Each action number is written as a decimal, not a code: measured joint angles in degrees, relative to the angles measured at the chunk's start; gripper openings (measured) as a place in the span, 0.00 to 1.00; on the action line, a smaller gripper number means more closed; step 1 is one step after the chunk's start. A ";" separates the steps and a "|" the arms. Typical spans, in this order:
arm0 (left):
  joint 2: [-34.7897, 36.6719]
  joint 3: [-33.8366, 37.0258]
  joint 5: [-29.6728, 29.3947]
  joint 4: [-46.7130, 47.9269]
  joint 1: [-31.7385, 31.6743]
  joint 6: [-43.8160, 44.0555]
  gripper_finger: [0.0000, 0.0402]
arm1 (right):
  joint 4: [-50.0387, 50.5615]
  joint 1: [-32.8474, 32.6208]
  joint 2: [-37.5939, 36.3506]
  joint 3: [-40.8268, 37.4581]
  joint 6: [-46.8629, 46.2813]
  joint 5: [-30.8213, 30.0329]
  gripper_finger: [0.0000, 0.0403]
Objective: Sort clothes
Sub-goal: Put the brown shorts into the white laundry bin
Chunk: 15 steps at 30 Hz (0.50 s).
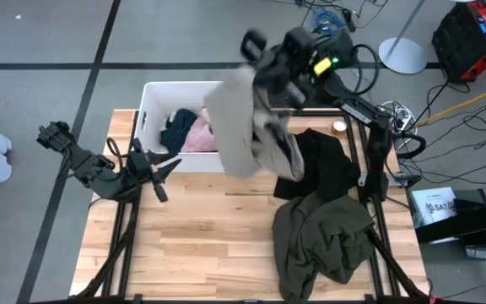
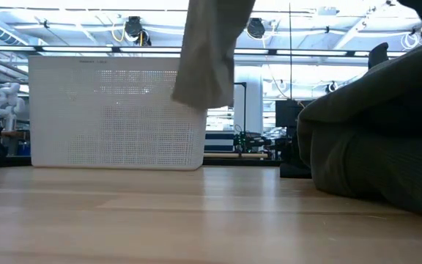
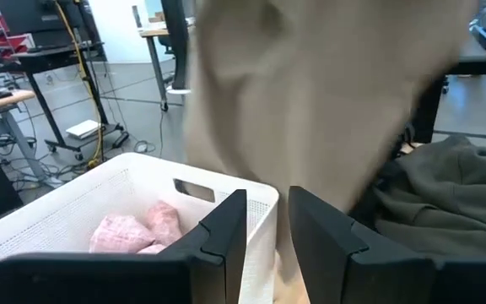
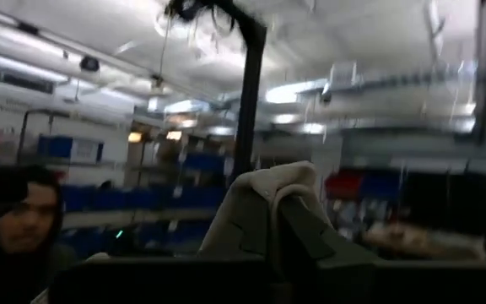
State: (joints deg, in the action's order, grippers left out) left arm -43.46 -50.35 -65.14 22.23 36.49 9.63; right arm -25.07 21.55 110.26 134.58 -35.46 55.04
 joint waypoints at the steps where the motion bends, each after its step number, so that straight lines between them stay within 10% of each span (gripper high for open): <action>1: 0.00 0.00 0.04 -0.27 -0.19 0.04 0.25 | 5.75 -1.53 -0.63 0.00 3.20 0.26 0.00; 5: 0.00 0.00 2.02 -0.38 -0.18 0.41 0.25 | 33.79 -7.87 -3.25 -0.09 20.83 -7.18 0.00; 9: 0.02 0.00 6.22 -0.47 0.19 1.90 0.25 | 57.29 -14.82 -6.05 -0.07 35.29 -32.12 0.00; 15: -0.07 -0.02 10.74 -0.80 2.29 3.56 0.25 | 75.88 -24.97 -2.68 -0.11 33.01 -62.28 0.00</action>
State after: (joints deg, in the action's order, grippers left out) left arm -43.53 -50.37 -54.41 21.43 38.78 13.19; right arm 50.81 -3.43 107.58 134.48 -2.44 -7.25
